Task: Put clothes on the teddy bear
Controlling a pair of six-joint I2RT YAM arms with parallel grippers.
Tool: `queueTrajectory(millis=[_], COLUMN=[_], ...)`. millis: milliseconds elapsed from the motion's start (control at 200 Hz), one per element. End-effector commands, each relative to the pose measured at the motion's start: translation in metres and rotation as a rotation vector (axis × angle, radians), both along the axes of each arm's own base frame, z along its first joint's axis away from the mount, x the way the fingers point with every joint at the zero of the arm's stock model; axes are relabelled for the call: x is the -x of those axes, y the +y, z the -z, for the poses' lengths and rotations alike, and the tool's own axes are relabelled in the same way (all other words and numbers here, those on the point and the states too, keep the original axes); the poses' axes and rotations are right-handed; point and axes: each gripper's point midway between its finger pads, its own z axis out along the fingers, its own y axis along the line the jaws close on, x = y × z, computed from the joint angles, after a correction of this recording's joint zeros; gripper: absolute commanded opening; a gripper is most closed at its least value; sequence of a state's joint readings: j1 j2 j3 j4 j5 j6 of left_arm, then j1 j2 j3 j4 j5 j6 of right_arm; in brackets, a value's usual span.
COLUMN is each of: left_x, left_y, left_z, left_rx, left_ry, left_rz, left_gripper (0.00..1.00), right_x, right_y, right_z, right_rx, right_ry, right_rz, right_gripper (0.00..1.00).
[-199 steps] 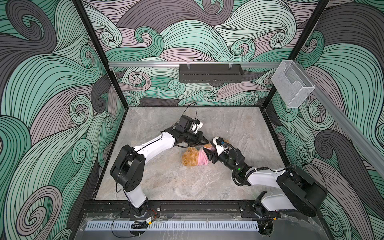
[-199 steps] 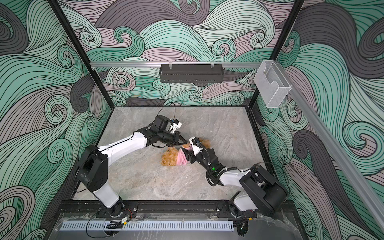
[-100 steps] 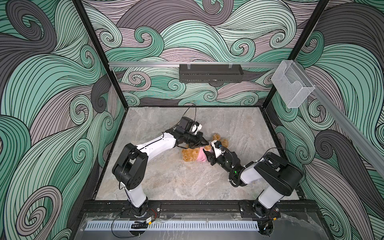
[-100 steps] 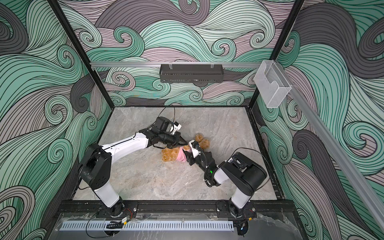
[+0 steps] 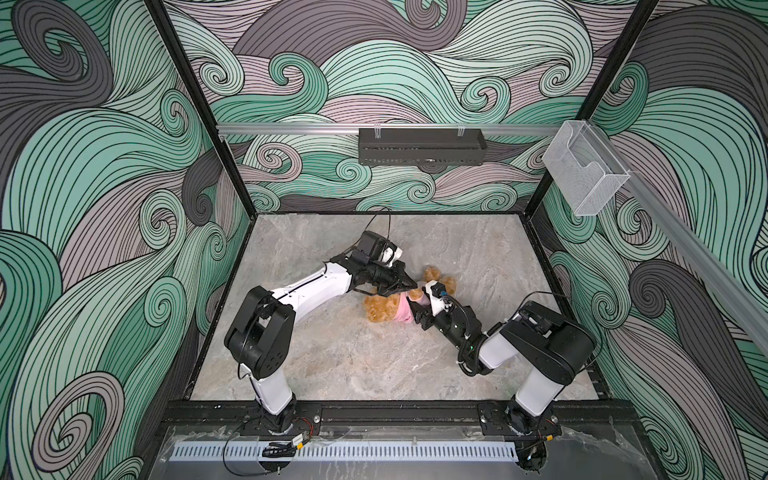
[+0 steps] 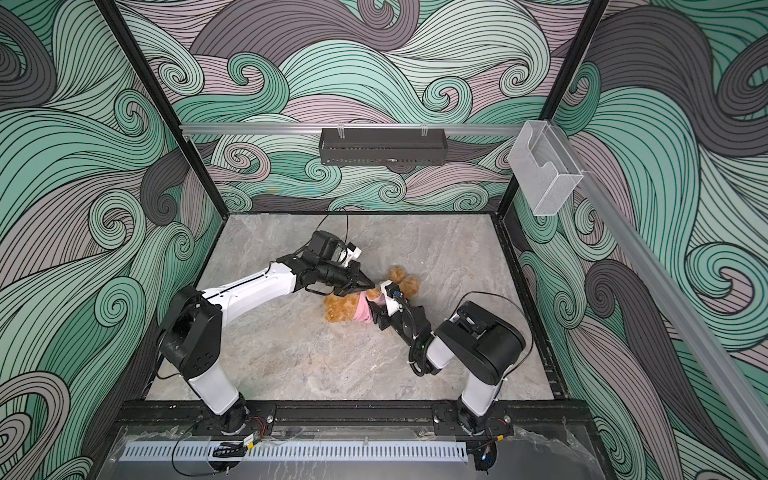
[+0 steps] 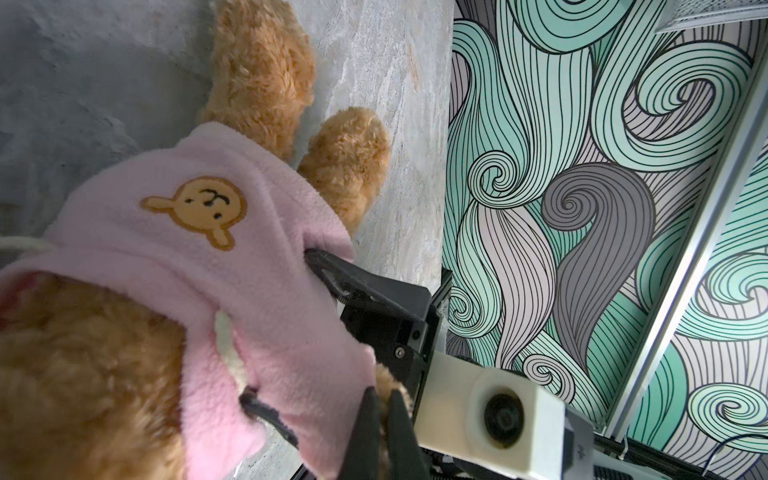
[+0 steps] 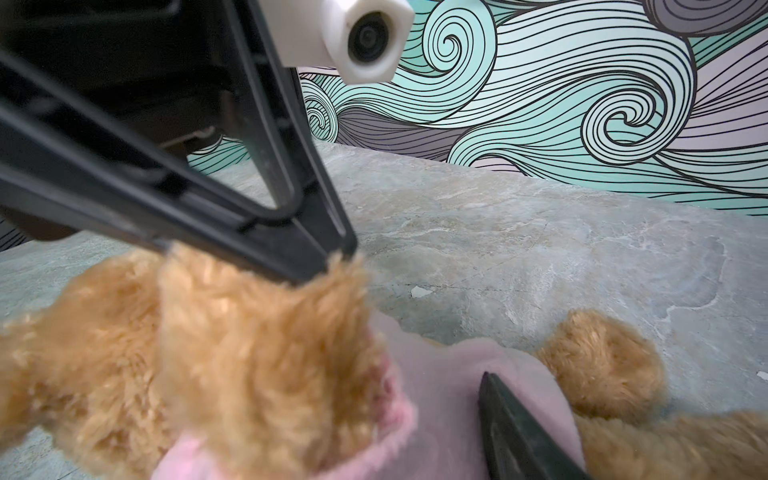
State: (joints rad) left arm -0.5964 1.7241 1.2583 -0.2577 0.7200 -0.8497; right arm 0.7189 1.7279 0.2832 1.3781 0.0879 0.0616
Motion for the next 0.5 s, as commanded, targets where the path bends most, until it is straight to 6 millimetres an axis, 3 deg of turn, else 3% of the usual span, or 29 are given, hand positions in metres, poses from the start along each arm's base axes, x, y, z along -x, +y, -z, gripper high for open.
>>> queueTrajectory(millis=[0,205,370,495], left_x=[0.006,0.002,-0.030,-0.056], left_y=[-0.002,0.010,0.032,0.046], left_z=[-0.072,-0.045,-0.032,-0.032], left_rx=[0.110,0.040,0.002,-0.044], left_ry=[-0.168,-0.194,-0.231,-0.293], left_rz=[0.092,0.091,0.038,0.019], left_gripper=[0.00,0.00,0.00,0.00], right_x=[0.011,0.015,0.027,0.031], right_y=[-0.033,-0.026,0.000,0.004], right_z=[0.068,0.053,0.015,-0.023], right_rx=[0.199,0.174,0.138,0.123], right_ry=[0.194,0.181,0.189,0.143], right_rz=[0.077,0.015,-0.144,-0.182], right_gripper=[0.70,0.77,0.83,0.86])
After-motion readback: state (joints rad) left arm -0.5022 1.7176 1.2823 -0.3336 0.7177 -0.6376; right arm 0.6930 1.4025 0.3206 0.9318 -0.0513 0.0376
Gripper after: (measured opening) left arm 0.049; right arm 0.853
